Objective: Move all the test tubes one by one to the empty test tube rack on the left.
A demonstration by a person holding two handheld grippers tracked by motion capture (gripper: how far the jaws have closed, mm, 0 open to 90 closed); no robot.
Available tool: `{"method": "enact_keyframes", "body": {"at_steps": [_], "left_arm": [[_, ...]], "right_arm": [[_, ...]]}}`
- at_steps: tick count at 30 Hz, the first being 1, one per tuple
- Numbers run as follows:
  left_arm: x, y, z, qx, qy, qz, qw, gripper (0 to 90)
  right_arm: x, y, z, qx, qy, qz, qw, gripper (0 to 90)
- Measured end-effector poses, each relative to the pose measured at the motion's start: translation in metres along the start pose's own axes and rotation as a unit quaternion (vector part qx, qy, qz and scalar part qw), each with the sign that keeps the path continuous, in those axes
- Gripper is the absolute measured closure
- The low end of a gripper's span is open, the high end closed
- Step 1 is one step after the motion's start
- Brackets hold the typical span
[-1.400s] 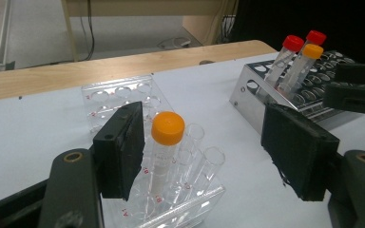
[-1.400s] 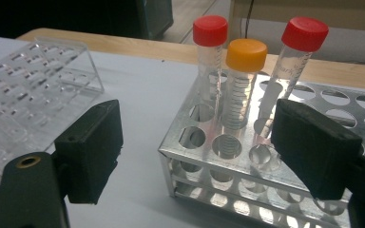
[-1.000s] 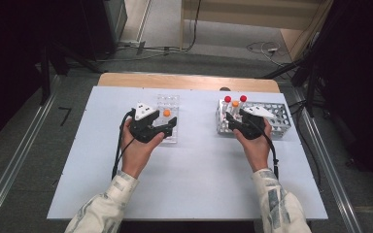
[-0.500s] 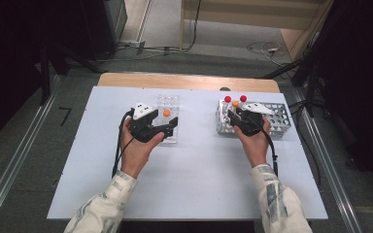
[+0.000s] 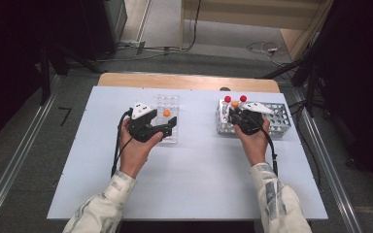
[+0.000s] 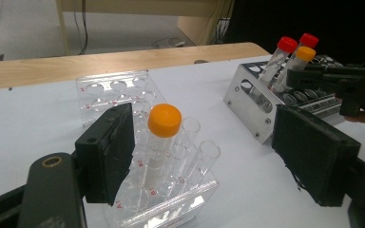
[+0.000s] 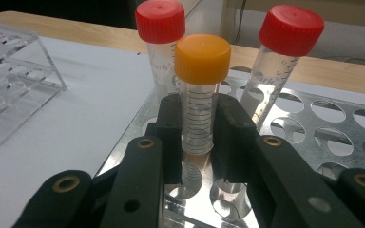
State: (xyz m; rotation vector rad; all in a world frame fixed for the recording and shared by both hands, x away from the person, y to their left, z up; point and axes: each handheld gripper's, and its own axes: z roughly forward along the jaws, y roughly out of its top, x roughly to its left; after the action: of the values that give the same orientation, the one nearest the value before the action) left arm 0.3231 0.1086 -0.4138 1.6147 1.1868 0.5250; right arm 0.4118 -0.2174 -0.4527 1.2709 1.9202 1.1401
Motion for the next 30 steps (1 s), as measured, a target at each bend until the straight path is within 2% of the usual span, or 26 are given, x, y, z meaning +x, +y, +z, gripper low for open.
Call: {"method": "enact_keyframes", "body": {"at_steps": [6,12,18,30], "left_arm": [[0.0,0.0,0.0,-0.002,0.001,-0.001,1.0,23.6],[0.0,0.0,0.0,0.003,0.006,0.006,1.0,23.5],[-0.002,-0.001,0.001,0.004,0.003,0.006,1.0,23.5],[-0.004,0.0,0.001,0.001,0.006,0.005,1.0,23.7]], "right_arm": [[0.001,0.006,-0.007,-0.014,0.001,-0.002,0.9999,71.1],[0.0,0.018,-0.022,-0.041,0.005,0.001,0.9991,71.0],[0.0,0.028,-0.036,-0.057,0.011,0.0,0.9983,71.1],[0.008,0.031,-0.059,-0.074,0.031,-0.012,0.9967,71.1]]}}
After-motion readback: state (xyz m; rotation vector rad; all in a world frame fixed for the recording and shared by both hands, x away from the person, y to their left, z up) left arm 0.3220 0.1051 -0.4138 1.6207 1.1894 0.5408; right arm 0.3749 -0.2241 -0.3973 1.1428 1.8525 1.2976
